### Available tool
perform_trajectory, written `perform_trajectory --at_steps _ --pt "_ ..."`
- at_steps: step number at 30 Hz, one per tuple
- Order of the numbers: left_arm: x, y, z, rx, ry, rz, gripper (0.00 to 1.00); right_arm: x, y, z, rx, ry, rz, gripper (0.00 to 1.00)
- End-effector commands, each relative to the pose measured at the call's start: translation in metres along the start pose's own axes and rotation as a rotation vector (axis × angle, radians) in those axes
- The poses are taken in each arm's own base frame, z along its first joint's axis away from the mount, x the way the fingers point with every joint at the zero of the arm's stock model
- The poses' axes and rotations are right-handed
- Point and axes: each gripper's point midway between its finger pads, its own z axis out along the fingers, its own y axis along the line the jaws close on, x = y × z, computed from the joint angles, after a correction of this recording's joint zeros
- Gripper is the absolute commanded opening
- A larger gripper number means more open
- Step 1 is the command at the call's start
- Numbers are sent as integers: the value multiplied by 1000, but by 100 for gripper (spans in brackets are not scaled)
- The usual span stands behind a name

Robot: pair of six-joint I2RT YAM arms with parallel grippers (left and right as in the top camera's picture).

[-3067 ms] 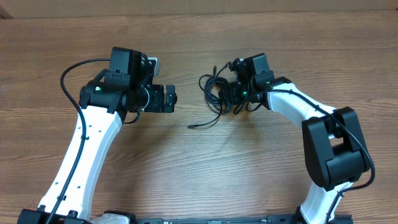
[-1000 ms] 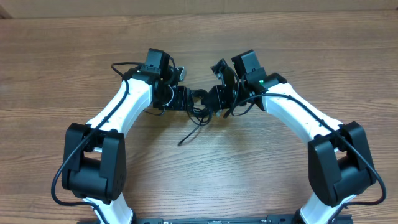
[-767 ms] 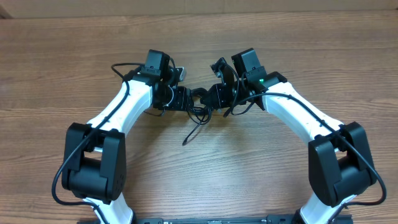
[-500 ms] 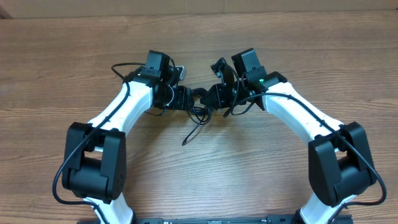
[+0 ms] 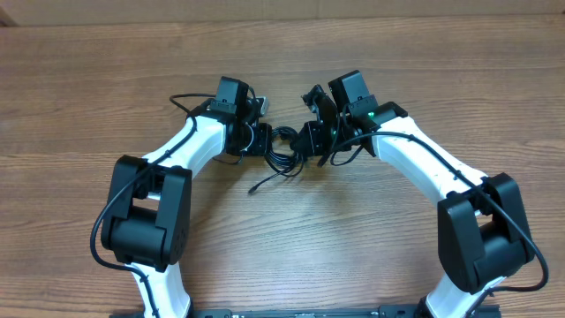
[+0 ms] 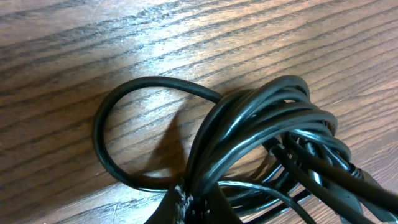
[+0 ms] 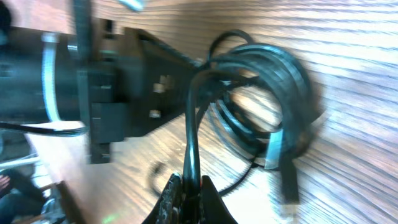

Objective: Untangle cables
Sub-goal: 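Grasp the black cable coil with both grippers from either side, then pull the grippers apart to spread the cable loops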

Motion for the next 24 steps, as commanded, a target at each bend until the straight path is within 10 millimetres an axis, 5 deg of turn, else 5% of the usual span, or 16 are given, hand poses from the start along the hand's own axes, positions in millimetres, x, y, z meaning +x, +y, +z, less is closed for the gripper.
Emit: perform_trajectory --at_steps 1,6,10,15,20,24 --pt "0 3 -2 -15 7 7 4 -19 -8 -17 89 -76 -19 4" --pt "2 19 -23 -33 17 -53 4 -35 -60 -53 288 -188 182 4" --pt "-12 29 -65 -31 -57 -95 4 -47 -92 -107 391 -305 266 4" --pt "-33 6 -124 53 -206 -62 4 -53 -106 -169 437 -435 316 4" --pt "-41 -54 -178 239 -330 70 4 -52 -85 -176 313 -430 306 4" --pt "-37 -97 -201 340 -380 202 4 -49 -37 -158 97 -349 124 24"
